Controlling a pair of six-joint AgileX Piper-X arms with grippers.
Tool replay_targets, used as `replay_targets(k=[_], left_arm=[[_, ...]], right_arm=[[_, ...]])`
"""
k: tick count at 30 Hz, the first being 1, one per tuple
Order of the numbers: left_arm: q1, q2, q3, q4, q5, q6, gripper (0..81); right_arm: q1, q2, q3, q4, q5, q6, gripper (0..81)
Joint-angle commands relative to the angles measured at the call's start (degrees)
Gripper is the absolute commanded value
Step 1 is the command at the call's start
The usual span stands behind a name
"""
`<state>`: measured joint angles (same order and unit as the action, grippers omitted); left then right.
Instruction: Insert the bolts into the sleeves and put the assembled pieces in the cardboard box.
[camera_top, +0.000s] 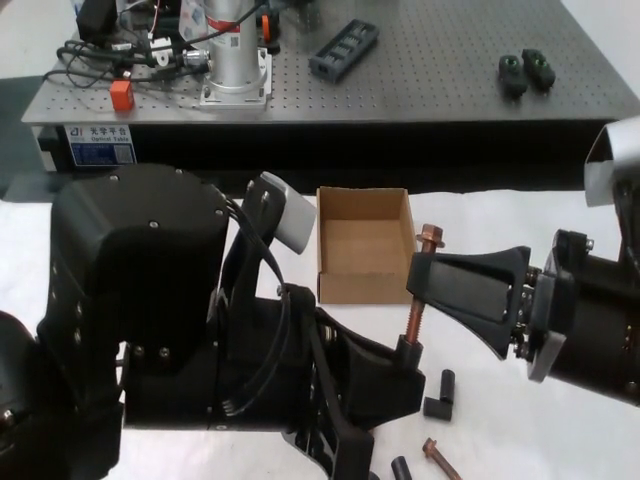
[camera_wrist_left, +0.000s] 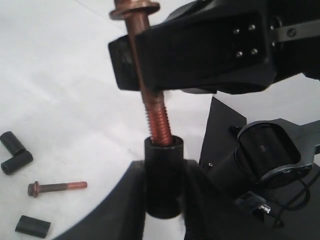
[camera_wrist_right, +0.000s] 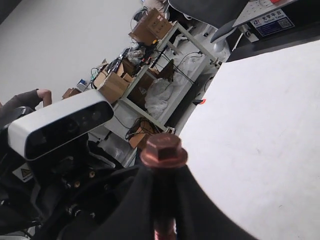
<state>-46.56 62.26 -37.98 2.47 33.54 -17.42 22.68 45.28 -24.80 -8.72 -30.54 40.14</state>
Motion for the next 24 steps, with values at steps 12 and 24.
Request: replay_targets(k=[12, 24], left_arm=[[0.0, -0.7, -0.5, -5.5, -7.9, 1.3, 0.6], [4.5, 8.9, -8.1, -8.6, -22.8, -6.0, 0.6]], right_arm=[[-1.3, -0.6, -0.1, 0.6, -4.8, -2.5, 40.6], [-17.9, -16.2, -0.1, 31.3, 1.9, -11.1, 40.6]])
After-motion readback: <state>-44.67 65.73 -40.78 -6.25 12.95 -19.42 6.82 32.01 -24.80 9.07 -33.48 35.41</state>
